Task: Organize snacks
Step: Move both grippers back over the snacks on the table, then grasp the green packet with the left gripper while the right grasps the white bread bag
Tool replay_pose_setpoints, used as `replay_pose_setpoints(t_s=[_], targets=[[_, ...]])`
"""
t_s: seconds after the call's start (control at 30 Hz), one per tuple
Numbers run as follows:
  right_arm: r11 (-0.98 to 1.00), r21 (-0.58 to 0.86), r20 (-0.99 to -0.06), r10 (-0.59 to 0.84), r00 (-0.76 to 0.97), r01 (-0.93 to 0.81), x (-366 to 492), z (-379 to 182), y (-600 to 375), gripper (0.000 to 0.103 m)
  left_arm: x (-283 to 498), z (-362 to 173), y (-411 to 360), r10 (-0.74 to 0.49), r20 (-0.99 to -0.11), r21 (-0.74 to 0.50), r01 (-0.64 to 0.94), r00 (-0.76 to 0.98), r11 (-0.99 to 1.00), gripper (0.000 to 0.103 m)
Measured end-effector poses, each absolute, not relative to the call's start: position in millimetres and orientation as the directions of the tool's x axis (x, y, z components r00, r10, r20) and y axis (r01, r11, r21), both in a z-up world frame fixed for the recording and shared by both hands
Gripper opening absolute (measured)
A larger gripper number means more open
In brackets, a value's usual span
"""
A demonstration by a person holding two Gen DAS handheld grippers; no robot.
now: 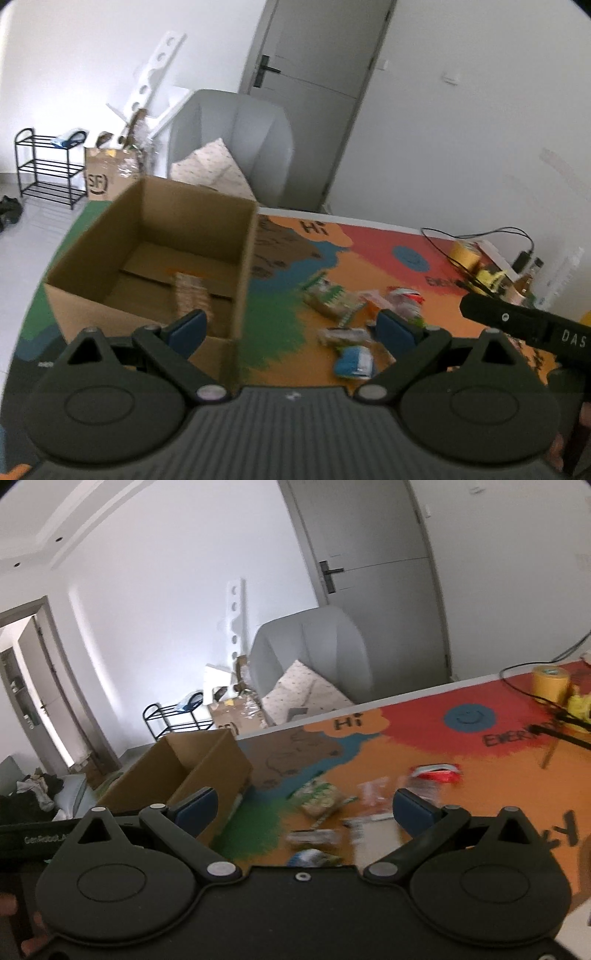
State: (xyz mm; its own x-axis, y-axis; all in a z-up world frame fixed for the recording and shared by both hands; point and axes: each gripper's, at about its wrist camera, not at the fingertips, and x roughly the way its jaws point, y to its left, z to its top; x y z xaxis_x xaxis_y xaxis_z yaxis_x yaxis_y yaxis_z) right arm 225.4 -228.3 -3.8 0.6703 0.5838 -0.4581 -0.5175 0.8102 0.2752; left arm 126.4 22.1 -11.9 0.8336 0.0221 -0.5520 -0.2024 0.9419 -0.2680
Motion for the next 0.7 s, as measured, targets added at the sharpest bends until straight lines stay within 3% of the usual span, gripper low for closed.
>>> replay_pose_setpoints(t_s=[0.33,0.7], targets=[[0.832,0.27,-0.504,0.551,0.665,-0.485,224,-15,-261,0.103,135,-25,-11,-0.064,-0.58,-0.286,-0.13,0.812,0.949,0.095],[0.843,0.257,-0.589,0.524,0.615,-0.472,211,-43,-278,0.078,136,-55,-45,-0.134,-0.63,-0.284,-0.066,0.765,0.957,0.081]])
